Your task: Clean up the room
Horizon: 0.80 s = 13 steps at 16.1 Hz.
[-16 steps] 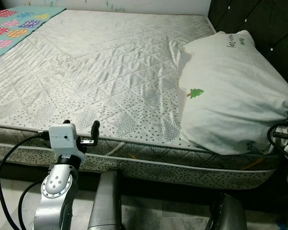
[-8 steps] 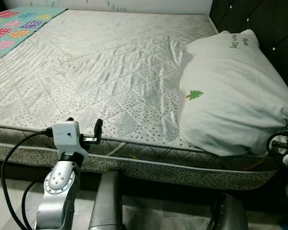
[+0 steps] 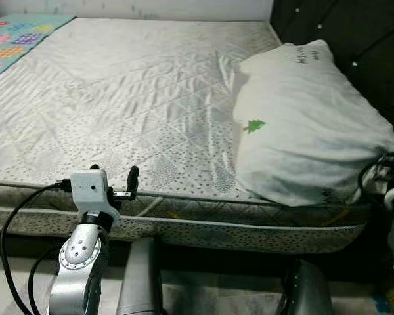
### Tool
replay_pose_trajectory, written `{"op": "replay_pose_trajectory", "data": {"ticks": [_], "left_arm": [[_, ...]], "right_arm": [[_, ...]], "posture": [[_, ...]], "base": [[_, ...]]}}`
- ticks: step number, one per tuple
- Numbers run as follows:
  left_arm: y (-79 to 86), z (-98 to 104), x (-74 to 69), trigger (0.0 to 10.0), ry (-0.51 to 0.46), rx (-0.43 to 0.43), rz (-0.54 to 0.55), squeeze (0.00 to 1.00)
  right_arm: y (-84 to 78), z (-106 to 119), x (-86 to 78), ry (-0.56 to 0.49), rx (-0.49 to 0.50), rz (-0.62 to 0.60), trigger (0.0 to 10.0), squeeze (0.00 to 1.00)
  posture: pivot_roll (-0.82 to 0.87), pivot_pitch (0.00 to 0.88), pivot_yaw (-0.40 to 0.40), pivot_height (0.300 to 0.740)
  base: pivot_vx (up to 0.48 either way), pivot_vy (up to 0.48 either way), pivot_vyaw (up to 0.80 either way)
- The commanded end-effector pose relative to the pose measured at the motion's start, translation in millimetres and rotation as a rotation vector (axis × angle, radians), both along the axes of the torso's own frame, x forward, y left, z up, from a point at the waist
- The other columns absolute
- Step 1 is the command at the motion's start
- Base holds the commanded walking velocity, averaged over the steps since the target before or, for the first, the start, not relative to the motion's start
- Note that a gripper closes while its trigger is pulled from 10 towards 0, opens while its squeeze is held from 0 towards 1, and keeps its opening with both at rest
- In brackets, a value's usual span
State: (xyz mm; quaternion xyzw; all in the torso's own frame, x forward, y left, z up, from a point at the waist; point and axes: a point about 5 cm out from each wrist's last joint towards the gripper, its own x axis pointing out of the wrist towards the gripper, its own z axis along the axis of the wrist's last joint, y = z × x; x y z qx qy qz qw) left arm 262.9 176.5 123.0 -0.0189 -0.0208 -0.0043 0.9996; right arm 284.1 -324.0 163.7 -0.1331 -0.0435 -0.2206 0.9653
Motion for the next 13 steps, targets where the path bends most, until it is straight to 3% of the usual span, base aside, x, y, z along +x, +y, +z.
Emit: {"op": "replay_pose_trajectory", "data": {"ticks": [1, 8, 13], "left_arm": [[0.1, 0.2, -0.8, 10.0, -0.004, 0.006, 0.001, 0.00], [-2.1, -0.2, 1.9, 10.0, -0.004, 0.003, -0.003, 0.00], [-1.3, -1.7, 1.4, 10.0, -0.001, 0.001, -0.002, 0.00]], "right_arm": [[-3.2, 10.9, 2.3, -0.030, -0.018, -0.019, 10.0, 1.00], [-23.3, 37.5, 5.2, -0.091, -0.076, -0.074, 10.0, 1.00], [-19.6, 7.0, -18.4, 0.015, -0.072, 0.003, 10.0, 1.00]], "posture": [[0.00, 0.001, 0.010, 0.457], [-0.01, 0.000, 0.010, 0.457], [-0.03, 0.004, 0.013, 0.457]], "base": [[0.000, 0.000, 0.00], [0.000, 0.000, 0.00], [0.000, 0.000, 0.00]]}}
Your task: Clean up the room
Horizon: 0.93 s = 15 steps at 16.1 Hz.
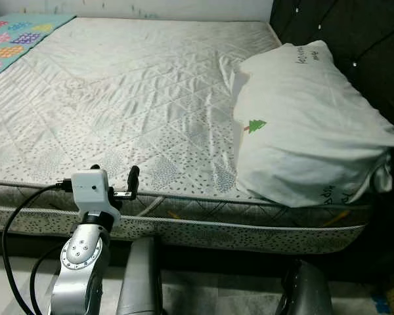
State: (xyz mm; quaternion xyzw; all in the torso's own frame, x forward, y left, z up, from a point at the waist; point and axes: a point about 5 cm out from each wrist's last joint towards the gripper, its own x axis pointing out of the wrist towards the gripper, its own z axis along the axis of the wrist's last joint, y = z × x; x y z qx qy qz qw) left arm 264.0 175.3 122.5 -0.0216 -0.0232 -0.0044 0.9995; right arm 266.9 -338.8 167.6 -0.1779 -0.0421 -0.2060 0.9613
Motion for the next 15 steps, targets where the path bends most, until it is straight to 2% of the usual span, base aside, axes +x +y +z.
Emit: {"op": "replay_pose_trajectory", "data": {"ticks": [1, 2, 3, 4, 6, 7, 9, 10, 11, 12, 14, 15], "left_arm": [[-0.9, -1.8, 0.6, 10.0, 0.006, 0.006, -0.007, 0.00], [-2.3, -1.8, 1.6, 10.0, 0.007, 0.007, -0.017, 0.00], [-2.6, -1.1, 3.0, 10.0, 0.005, 0.009, -0.024, 0.00], [-2.3, -0.8, 3.7, 10.0, 0.004, 0.009, -0.026, 0.00], [-1.4, -0.7, 4.3, 10.0, 0.002, 0.010, -0.023, 0.00], [-1.6, -0.8, 4.3, 10.0, 0.002, 0.007, -0.022, 0.00], [-3.3, -0.9, 4.4, 10.0, 0.000, 0.002, -0.024, 0.00], [-3.1, -0.8, 5.1, 10.0, -0.001, 0.001, -0.025, 0.00], [-4.2, -0.2, 7.1, 10.0, -0.005, 0.000, -0.028, 0.00], [-4.4, 0.0, 7.5, 10.0, -0.007, 0.000, -0.029, 0.00], [-5.7, 1.1, 9.2, 10.0, -0.013, -0.002, -0.031, 0.00], [-7.1, 3.7, 10.1, 10.0, -0.024, -0.010, -0.025, 0.00]], "right_arm": [[1.5, -4.4, -6.6, 0.004, 0.026, 0.005, 10.0, 1.00], [15.4, -14.8, -12.5, 0.037, 0.015, 0.082, 10.0, 1.00], [36.0, -26.4, -20.8, 0.080, 0.023, 0.198, 10.0, 1.00], [44.2, -30.3, -25.5, 0.096, 0.028, 0.245, 10.0, 1.00], [50.6, -29.5, -35.7, 0.109, 0.012, 0.280, 10.0, 1.00], [47.1, -22.1, -36.9, 0.088, -0.003, 0.259, 10.0, 1.00], [36.6, 8.5, -28.3, -0.019, -0.028, 0.182, 10.0, 1.00], [36.8, 18.0, -22.6, -0.053, -0.032, 0.170, 10.0, 1.00], [42.8, 48.2, -5.0, -0.159, -0.031, 0.165, 10.0, 1.00], [44.9, 53.8, -1.9, -0.177, -0.030, 0.169, 10.0, 1.00], [64.3, 77.5, 21.8, -0.263, 0.028, 0.226, 10.0, 1.00], [81.0, 82.3, 35.4, -0.272, 0.054, 0.295, 10.0, 1.00]], "posture": [[-0.03, 0.004, 0.013, 0.457], [-0.04, 0.006, 0.022, 0.457], [-0.05, 0.009, 0.025, 0.457], [-0.05, 0.011, 0.025, 0.457], [-0.06, 0.012, 0.023, 0.457], [-0.06, 0.014, 0.025, 0.457], [-0.07, 0.014, 0.028, 0.457], [-0.07, 0.014, 0.031, 0.457], [-0.07, 0.010, 0.031, 0.457], [-0.07, 0.010, 0.031, 0.457], [-0.06, 0.005, 0.029, 0.457], [-0.05, 0.004, 0.025, 0.457]], "base": [[0.000, 0.000, 0.00], [0.000, 0.000, 0.00], [0.000, 0.000, 0.00], [0.000, 0.000, 0.00], [0.000, 0.000, 0.00], [0.000, 0.000, 0.00], [0.000, 0.000, 0.00], [0.000, 0.000, 0.00], [0.000, 0.000, 0.00], [0.000, 0.000, 0.00], [0.000, 0.000, 0.00], [0.000, 0.000, 0.00]]}}
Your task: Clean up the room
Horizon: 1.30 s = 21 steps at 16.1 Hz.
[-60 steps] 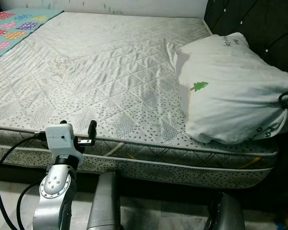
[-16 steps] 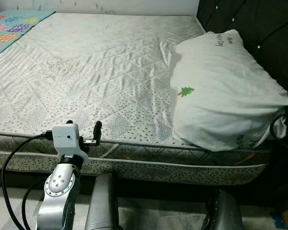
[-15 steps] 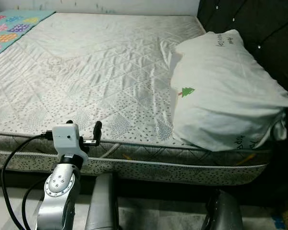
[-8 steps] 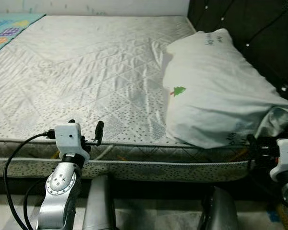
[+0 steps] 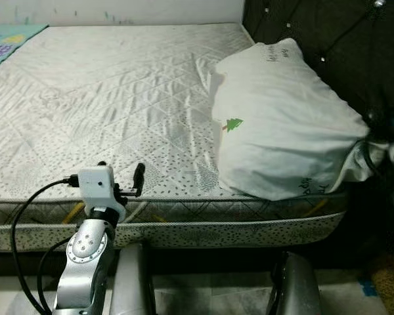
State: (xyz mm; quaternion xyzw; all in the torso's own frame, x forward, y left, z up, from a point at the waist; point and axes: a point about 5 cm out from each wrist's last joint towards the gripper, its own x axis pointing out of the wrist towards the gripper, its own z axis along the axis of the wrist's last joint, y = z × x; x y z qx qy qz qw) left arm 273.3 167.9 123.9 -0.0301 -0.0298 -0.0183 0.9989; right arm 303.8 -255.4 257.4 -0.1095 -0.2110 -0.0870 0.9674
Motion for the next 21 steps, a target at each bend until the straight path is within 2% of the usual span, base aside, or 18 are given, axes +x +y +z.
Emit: {"op": "replay_pose_trajectory", "data": {"ticks": [1, 2, 4, 6, 8, 9, 10, 11, 12, 13, 14, 15, 16, 17, 18, 19, 20, 21], "left_arm": [[-0.9, 5.8, 1.7, 10.0, -0.023, -0.002, 0.010, 0.00], [-1.3, 6.8, 2.3, 10.0, -0.026, -0.005, 0.013, 0.00], [-2.5, 9.3, 1.1, 10.0, -0.036, -0.010, 0.024, 0.00], [-3.2, 15.0, -2.6, 10.0, -0.050, -0.019, 0.030, 0.00], [1.2, 13.4, -6.0, 10.0, -0.044, -0.016, 0.052, 0.00], [1.8, 12.9, -6.6, 10.0, -0.043, -0.015, 0.055, 0.00], [3.3, 10.9, -10.1, 10.0, -0.038, -0.010, 0.061, 0.00], [3.5, 10.6, -10.8, 10.0, -0.037, -0.010, 0.063, 0.00], [3.2, 10.9, -11.5, 10.0, -0.034, -0.010, 0.068, 0.00], [3.1, 11.1, -11.8, 10.0, -0.033, -0.011, 0.072, 0.00], [2.9, 10.6, -12.3, 10.0, -0.032, -0.011, 0.073, 0.00], [2.7, 10.0, -12.5, 10.0, -0.030, -0.012, 0.073, 0.00], [2.3, 9.5, -12.2, 10.0, -0.028, -0.012, 0.071, 0.00], [2.2, 9.4, -12.0, 10.0, -0.027, -0.012, 0.070, 0.00], [2.2, 9.6, -11.0, 10.0, -0.027, -0.012, 0.068, 0.00], [2.2, 10.4, -9.4, 10.0, -0.029, -0.011, 0.065, 0.00], [2.2, 10.7, -8.4, 10.0, -0.030, -0.010, 0.064, 0.00], [2.2, 10.8, -7.7, 10.0, -0.030, -0.010, 0.063, 0.00]], "right_arm": [[13.1, -5.4, 8.3, 0.036, -0.001, 0.064, 10.0, 1.00], [20.9, -5.4, 13.5, 0.042, -0.002, 0.096, 10.0, 1.00], [60.5, -19.4, 45.2, 0.106, 0.039, 0.203, 10.0, 1.00], [80.2, -34.0, 69.9, 0.193, 0.090, 0.179, 10.0, 1.00], [88.1, -47.4, 83.6, 0.281, 0.109, 0.135, 10.0, 1.00], [88.4, -49.4, 85.1, 0.293, 0.108, 0.124, 10.0, 1.00], [81.1, -74.3, 89.7, 0.440, 0.145, 0.022, 10.0, 1.00], [78.1, -83.8, 90.1, 0.487, 0.173, -0.003, 10.0, 1.00], [72.4, -107.7, 87.9, 0.594, 0.216, -0.046, 10.0, 1.00], [68.6, -128.1, 81.2, 0.681, 0.235, -0.067, 10.0, 0.89], [65.4, -148.0, 72.8, 0.763, 0.245, -0.080, 10.0, 0.68], [64.3, -160.7, 66.9, 0.814, 0.256, -0.084, 10.0, 0.66], [65.0, -171.4, 61.6, 0.852, 0.303, -0.079, 10.0, 0.54], [65.6, -174.6, 60.0, 0.861, 0.328, -0.077, 10.0, 0.54], [67.9, -168.2, 64.1, 0.803, 0.386, -0.057, 10.0, 0.53], [71.6, -144.5, 75.2, 0.660, 0.396, -0.002, 10.0, 0.18], [75.5, -128.0, 81.2, 0.575, 0.394, 0.043, 10.0, 0.00], [78.2, -117.9, 84.2, 0.526, 0.390, 0.072, 10.0, 0.00]], "posture": [[-0.05, 0.004, 0.023, 0.457], [-0.04, 0.003, 0.019, 0.457], [-0.01, 0.004, 0.007, 0.457], [0.02, 0.015, -0.009, 0.457], [0.04, 0.020, -0.018, 0.457], [0.04, 0.020, -0.022, 0.457], [0.05, 0.019, -0.027, 0.457], [0.06, 0.018, -0.032, 0.457], [0.06, 0.016, -0.037, 0.457], [0.07, 0.015, -0.039, 0.457], [0.06, 0.014, -0.040, 0.457], [0.06, 0.013, -0.038, 0.457], [0.06, 0.012, -0.034, 0.457], [0.06, 0.012, -0.034, 0.457], [0.06, 0.007, -0.027, 0.457], [0.05, 0.005, -0.023, 0.457], [0.05, 0.000, -0.021, 0.457], [0.05, 0.000, -0.021, 0.457]], "base": [[0.000, 0.000, 0.00], [0.000, 0.000, 0.00], [0.000, 0.000, 0.00], [0.000, 0.000, 0.00], [0.000, 0.000, 0.00], [0.000, 0.000, 0.00], [0.000, 0.000, 0.00], [0.000, 0.000, 0.00], [0.000, 0.000, 0.00], [0.000, 0.000, 0.00], [0.000, 0.000, 0.00], [0.000, 0.000, 0.00], [0.000, 0.000, 0.00], [0.000, 0.000, 0.00], [0.000, 0.000, 0.00], [0.000, 0.000, 0.00], [0.000, 0.000, 0.00], [0.000, 0.000, 0.00]]}}
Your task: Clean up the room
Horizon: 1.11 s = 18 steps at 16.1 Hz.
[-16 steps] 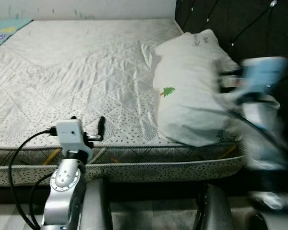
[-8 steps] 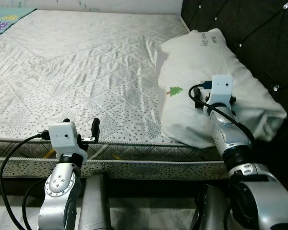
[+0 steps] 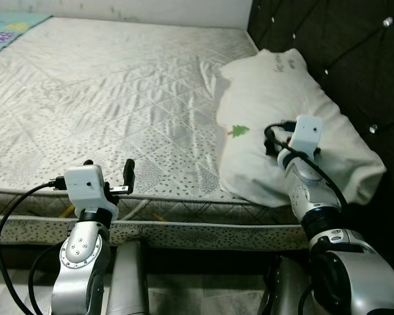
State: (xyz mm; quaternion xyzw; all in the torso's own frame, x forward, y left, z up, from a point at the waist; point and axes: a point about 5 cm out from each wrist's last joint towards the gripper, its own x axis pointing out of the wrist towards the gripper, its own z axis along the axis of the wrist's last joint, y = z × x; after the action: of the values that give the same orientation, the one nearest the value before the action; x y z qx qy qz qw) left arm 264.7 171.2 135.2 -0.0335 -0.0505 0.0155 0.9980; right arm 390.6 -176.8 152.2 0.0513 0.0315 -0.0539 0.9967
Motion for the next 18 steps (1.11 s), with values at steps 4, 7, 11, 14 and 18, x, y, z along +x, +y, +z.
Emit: {"op": "replay_pose_trajectory", "data": {"ticks": [4, 7, 11, 14, 18], "left_arm": [[-0.2, 2.1, 2.2, 10.0, -0.006, -0.003, 0.003, 0.00], [-2.3, -2.4, -6.2, 10.0, 0.007, -0.013, 0.001, 0.00], [-3.4, -3.0, -4.9, 10.0, 0.015, -0.015, -0.006, 0.00], [-4.0, -3.7, -4.8, 10.0, 0.023, -0.014, -0.017, 0.00], [-8.2, -3.4, -3.4, 10.0, 0.025, -0.016, -0.032, 0.00]], "right_arm": [[10.3, 49.7, -7.6, -0.256, -0.002, 0.087, 10.0, 0.00], [4.2, 48.5, -35.2, -0.300, -0.016, 0.083, 10.0, 0.00], [-6.0, 42.5, -54.4, -0.287, 0.015, 0.079, 10.0, 0.00], [-3.5, 49.5, -56.5, -0.290, 0.009, 0.088, 10.0, 0.00], [-0.1, 54.7, -56.1, -0.294, 0.009, 0.099, 10.0, 0.00]], "posture": [[0.05, 0.000, -0.026, 0.457], [0.04, 0.000, -0.024, 0.457], [0.02, 0.000, -0.016, 0.472], [0.01, 0.007, -0.006, 0.491], [0.01, 0.013, -0.003, 0.534]], "base": [[0.000, 0.000, 0.00], [0.000, 0.000, 0.00], [0.000, 0.000, 0.00], [0.000, 0.000, 0.00], [0.000, 0.000, 0.00]]}}
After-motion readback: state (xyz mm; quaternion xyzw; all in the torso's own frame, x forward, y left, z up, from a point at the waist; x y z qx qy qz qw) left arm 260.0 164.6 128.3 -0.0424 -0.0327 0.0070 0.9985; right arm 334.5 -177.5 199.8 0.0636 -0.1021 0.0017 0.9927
